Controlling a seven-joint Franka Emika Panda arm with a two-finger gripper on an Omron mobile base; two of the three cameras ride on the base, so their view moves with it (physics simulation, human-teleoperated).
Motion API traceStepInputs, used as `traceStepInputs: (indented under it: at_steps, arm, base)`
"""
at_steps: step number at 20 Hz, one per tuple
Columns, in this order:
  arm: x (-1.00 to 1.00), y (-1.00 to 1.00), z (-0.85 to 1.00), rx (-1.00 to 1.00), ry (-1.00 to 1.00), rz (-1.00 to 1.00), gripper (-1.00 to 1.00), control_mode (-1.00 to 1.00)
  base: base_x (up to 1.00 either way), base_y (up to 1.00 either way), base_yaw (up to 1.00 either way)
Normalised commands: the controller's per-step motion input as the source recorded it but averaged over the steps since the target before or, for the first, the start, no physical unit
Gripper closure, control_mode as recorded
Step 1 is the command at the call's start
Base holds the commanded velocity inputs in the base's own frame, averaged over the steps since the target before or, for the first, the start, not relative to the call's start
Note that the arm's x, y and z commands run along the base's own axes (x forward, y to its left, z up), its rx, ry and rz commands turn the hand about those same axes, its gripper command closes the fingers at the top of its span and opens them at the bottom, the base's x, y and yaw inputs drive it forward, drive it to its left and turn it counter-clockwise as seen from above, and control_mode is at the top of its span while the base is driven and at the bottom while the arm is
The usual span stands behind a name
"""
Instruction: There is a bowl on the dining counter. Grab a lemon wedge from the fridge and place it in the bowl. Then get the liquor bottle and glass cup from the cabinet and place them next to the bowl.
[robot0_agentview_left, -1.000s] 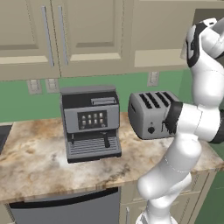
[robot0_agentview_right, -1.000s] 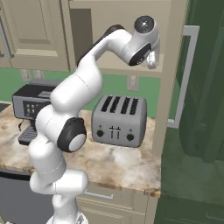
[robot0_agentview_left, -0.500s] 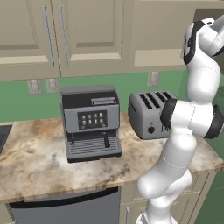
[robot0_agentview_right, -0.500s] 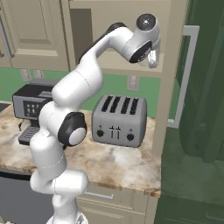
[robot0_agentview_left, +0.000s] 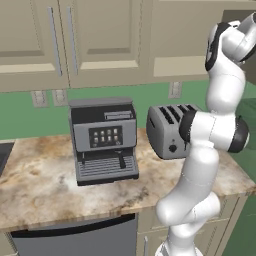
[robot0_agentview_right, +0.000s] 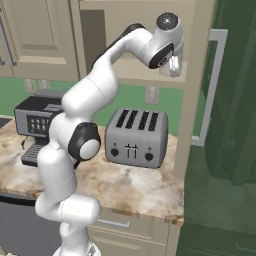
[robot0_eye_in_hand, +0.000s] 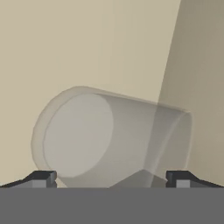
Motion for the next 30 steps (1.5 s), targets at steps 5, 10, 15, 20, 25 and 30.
traceStepInputs:
  at_steps: [5, 10, 15, 20, 25, 30]
  arm:
    - [0.14, 0.00, -0.14, 0.00, 0.05, 0.00, -1.00, -1.00]
    - [0.02, 0.00, -0.26, 0.00, 0.05, 0.02, -1.00, -1.00]
    - [0.00, 0.00, -0.41, -0.01, 0.07, 0.04, -1.00, -1.00]
    - [0.00, 0.00, -0.49, -0.04, 0.10, 0.04, -1.00, -1.00]
    - [0.00, 0.06, -0.45, -0.04, 0.12, 0.02, -1.00, -1.00]
    - [0.05, 0.12, -0.37, -0.05, 0.12, 0.00, 1.00, -1.00]
  base:
    - [0.00, 0.00, 0.00]
    - [0.00, 0.00, 0.00]
    - [0.00, 0.00, 0.00]
    - [0.00, 0.00, 0.00]
    - [0.00, 0.00, 0.00]
    - [0.00, 0.00, 0.00]
